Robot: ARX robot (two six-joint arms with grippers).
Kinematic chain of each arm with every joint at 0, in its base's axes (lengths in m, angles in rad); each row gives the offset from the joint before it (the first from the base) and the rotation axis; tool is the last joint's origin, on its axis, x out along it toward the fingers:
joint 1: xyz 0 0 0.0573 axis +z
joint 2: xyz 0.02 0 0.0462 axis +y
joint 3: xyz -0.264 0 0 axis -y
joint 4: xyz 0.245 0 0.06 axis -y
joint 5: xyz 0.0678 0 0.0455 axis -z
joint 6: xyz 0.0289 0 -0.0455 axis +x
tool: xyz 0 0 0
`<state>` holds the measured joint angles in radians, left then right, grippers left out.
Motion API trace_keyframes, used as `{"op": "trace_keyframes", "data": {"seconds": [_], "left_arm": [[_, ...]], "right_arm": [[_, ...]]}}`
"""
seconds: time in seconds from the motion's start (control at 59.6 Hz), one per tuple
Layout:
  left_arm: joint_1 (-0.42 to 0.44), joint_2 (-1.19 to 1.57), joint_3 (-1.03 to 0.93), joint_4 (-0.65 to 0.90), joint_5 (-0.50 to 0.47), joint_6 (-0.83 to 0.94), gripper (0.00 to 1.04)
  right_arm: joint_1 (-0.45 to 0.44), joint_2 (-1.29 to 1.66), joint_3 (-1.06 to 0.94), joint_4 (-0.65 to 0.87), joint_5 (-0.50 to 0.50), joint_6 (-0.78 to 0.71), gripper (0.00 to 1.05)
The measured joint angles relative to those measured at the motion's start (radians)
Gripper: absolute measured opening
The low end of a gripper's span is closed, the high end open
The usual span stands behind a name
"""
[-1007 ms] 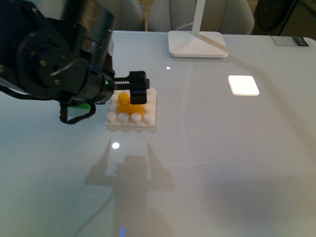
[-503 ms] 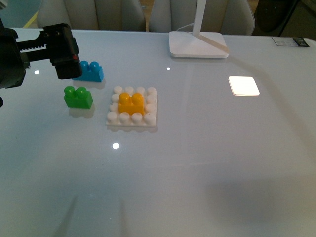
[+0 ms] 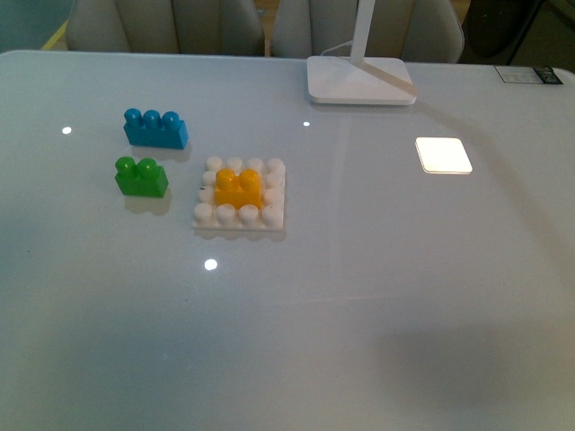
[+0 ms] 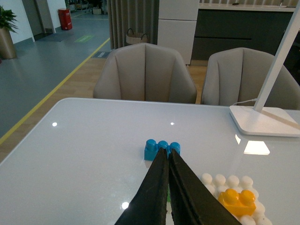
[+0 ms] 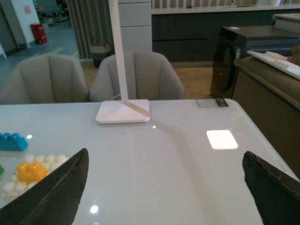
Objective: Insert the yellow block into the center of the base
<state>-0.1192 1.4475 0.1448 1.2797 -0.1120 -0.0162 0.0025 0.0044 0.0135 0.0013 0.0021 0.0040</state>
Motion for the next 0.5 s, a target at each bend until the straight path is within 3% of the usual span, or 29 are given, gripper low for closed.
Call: {"op": "trace_keyframes", "data": {"seconds": [0.252,0.302,0.503], "left_arm": [[0.042,-0.247,-0.081,-0.161,0.04,0.003,0.03],[0.08,-0.323,-0.082,-0.251,0.098,0.005,0.03],[0.114,-0.558,-0.102,-0.441,0.112,0.005,0.03]], "right_arm": [[0.0,0.0,0.0,0.0,0.0,0.0,0.96],[0.0,0.0,0.0,0.0,0.0,0.0,0.96],[0.0,0.0,0.0,0.0,0.0,0.0,0.96]]}}
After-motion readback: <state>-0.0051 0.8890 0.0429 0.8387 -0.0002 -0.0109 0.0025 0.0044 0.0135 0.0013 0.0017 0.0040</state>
